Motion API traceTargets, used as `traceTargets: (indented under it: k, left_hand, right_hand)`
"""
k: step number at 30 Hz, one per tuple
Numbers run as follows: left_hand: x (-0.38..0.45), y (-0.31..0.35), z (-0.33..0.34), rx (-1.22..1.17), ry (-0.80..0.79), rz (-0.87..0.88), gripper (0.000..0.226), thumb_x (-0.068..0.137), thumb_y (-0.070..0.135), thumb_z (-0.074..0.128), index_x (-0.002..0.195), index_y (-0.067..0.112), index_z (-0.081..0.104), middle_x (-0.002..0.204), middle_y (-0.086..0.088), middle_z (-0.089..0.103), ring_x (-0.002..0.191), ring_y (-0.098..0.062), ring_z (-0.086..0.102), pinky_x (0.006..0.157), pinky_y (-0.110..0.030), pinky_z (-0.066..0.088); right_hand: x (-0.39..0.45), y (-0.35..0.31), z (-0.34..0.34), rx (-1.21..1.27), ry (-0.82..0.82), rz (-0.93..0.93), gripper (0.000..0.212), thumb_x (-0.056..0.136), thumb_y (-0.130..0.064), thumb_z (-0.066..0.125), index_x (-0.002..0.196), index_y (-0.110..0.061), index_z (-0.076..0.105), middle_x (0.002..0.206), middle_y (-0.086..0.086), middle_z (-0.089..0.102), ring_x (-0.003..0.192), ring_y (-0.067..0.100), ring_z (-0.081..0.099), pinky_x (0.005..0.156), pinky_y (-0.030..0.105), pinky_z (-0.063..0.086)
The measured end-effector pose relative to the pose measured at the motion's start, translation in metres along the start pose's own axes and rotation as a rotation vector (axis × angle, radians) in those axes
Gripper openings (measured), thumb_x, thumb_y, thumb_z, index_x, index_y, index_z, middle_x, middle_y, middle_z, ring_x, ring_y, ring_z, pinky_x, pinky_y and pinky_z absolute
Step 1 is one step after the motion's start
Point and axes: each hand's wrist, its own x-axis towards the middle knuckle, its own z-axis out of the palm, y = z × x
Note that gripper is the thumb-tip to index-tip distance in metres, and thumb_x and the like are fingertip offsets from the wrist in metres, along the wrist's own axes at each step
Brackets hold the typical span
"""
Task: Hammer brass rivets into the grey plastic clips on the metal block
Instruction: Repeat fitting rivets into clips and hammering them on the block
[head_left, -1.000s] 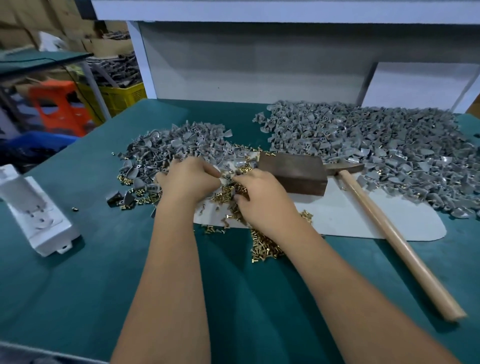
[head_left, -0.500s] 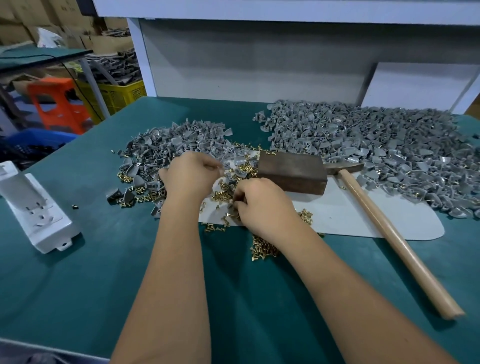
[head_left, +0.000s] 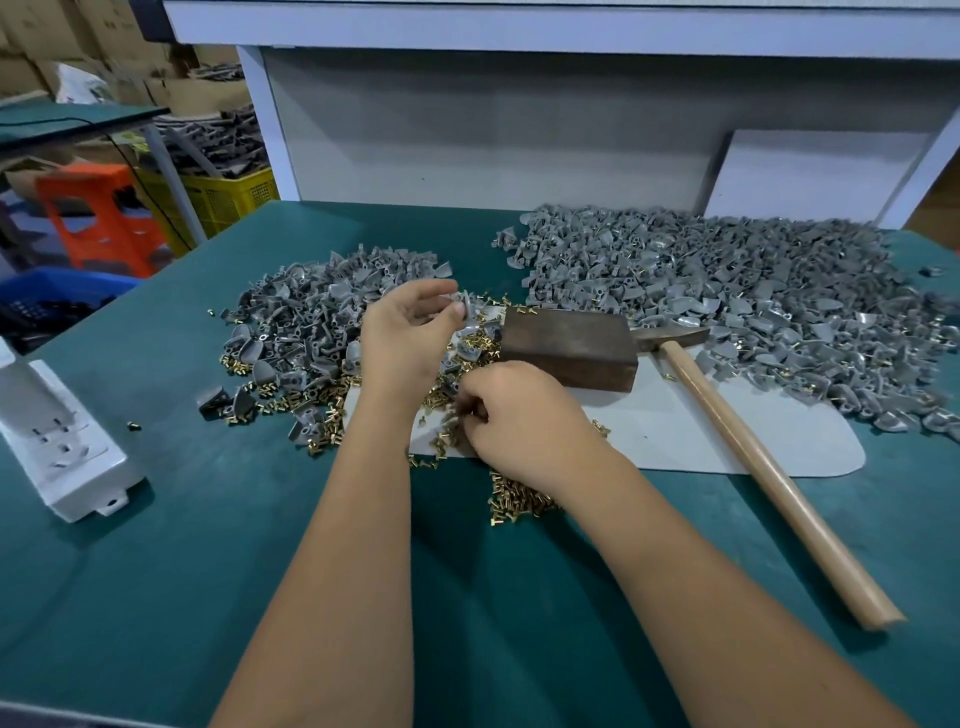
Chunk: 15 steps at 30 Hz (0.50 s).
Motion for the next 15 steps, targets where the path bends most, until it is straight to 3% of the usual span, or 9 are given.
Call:
traceTargets:
  k: [2, 5, 7, 10, 12, 15]
  left_hand:
    - [-0.001, 0.002, 0.004, -0.043, 0.012, 0.006, 0.021, 0.089, 0.007, 0.07, 0.107, 0.017, 0.07, 0.099, -0.007, 0.073, 0.097, -0.021, 0.07, 0.089, -0.031, 0.056]
    - [-0.004, 0.007, 0.017, -0.052, -0.046, 0.047, 0.02, 0.087, 0.01, 0.072, 0.098, 0.027, 0.071, 0.089, 0.011, 0.074, 0.087, -0.003, 0.069, 0.078, -0.017, 0.054]
    - [-0.006, 0.01, 0.032, 0.042, -0.079, 0.077, 0.018, 0.085, 0.018, 0.074, 0.087, 0.036, 0.07, 0.081, 0.018, 0.072, 0.081, 0.004, 0.067, 0.077, -0.018, 0.054]
    - [-0.007, 0.005, 0.052, 0.276, -0.034, 0.126, 0.002, 0.083, 0.036, 0.074, 0.082, 0.036, 0.072, 0.079, 0.021, 0.066, 0.097, -0.01, 0.059, 0.085, -0.033, 0.047]
    - [-0.007, -0.002, 0.059, 0.475, 0.014, 0.156, 0.019, 0.082, 0.049, 0.072, 0.088, 0.031, 0.076, 0.078, 0.02, 0.057, 0.1, -0.013, 0.043, 0.08, -0.031, 0.031]
    - [-0.006, -0.007, 0.061, 0.601, 0.028, 0.175, 0.03, 0.082, 0.058, 0.067, 0.092, 0.031, 0.077, 0.088, 0.011, 0.061, 0.105, -0.019, 0.038, 0.079, -0.033, 0.026]
  right_hand:
    - [0.001, 0.005, -0.001, 0.154, 0.135, 0.045, 0.008, 0.08, -0.015, 0.06, 0.081, -0.021, 0.065, 0.082, -0.005, 0.064, 0.081, 0.016, 0.056, 0.071, 0.034, 0.051]
    - [0.002, 0.021, -0.009, 0.393, 0.37, 0.181, 0.011, 0.079, -0.012, 0.064, 0.076, -0.023, 0.064, 0.073, -0.014, 0.061, 0.071, 0.003, 0.056, 0.067, 0.028, 0.05]
    - [0.002, 0.036, -0.016, 0.417, 0.494, 0.25, 0.011, 0.079, -0.013, 0.065, 0.077, -0.024, 0.065, 0.074, -0.015, 0.061, 0.073, 0.002, 0.057, 0.068, 0.028, 0.051]
    - [-0.001, 0.057, -0.021, 0.38, 0.613, 0.329, 0.013, 0.08, -0.015, 0.065, 0.076, -0.027, 0.063, 0.08, -0.014, 0.06, 0.081, 0.009, 0.057, 0.072, 0.034, 0.052]
    - [-0.001, 0.067, -0.023, 0.413, 0.64, 0.383, 0.02, 0.082, -0.014, 0.066, 0.074, -0.032, 0.06, 0.082, -0.014, 0.061, 0.081, 0.007, 0.057, 0.073, 0.033, 0.053]
    - [0.0, 0.073, -0.022, 0.437, 0.615, 0.432, 0.02, 0.084, -0.016, 0.066, 0.074, -0.034, 0.062, 0.086, -0.012, 0.063, 0.081, 0.001, 0.057, 0.076, 0.03, 0.053]
